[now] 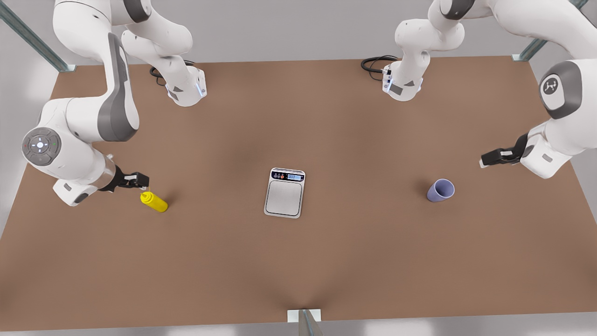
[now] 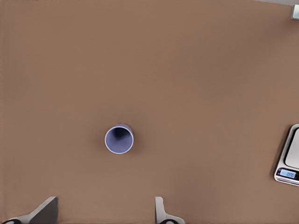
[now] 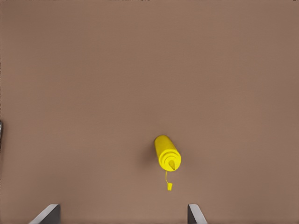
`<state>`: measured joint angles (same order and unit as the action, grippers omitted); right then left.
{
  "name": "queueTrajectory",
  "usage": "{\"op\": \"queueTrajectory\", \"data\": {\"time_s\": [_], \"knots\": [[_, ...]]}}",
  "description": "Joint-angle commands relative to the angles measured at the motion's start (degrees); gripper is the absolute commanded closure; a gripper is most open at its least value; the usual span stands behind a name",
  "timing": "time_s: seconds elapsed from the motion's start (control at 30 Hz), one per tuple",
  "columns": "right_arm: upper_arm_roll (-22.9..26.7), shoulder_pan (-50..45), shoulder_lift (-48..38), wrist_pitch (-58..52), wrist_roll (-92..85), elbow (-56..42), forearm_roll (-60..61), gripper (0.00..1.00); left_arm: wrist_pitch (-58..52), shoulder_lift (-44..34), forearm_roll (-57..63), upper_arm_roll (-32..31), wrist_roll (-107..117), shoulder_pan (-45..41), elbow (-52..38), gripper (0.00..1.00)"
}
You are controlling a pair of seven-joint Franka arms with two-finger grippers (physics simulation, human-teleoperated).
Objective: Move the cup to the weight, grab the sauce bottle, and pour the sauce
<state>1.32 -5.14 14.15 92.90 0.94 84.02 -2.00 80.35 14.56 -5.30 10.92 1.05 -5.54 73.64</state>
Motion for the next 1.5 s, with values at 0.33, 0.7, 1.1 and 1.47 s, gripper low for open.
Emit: {"op": "queueTrajectory", "data": {"time_s": [0.33, 0.7, 1.1, 1.47], "knots": [[-0.1, 7.8, 1.8, -5.8, -62.2, -6.3, 17.1, 0.00, 35.1, 0.7, 1.8, 0.2, -1.0, 2.9, 34.5, 0.00], [-0.1, 38.8, 23.3, -21.8, -111.1, -0.3, 53.0, 0.00, 45.7, 4.5, 1.7, -0.4, -1.3, 3.0, 44.7, 0.00], [-0.2, 42.1, 34.7, -14.5, -139.8, 7.9, 63.5, 0.00, 46.9, 8.8, 1.6, -0.4, -1.3, 3.0, 44.3, 0.43], [-0.2, 37.1, 36.7, -14.1, -145.7, 8.3, 65.5, 0.00, 47.2, 9.6, -1.0, -0.3, -0.7, 3.0, 43.4, 0.79]]}}
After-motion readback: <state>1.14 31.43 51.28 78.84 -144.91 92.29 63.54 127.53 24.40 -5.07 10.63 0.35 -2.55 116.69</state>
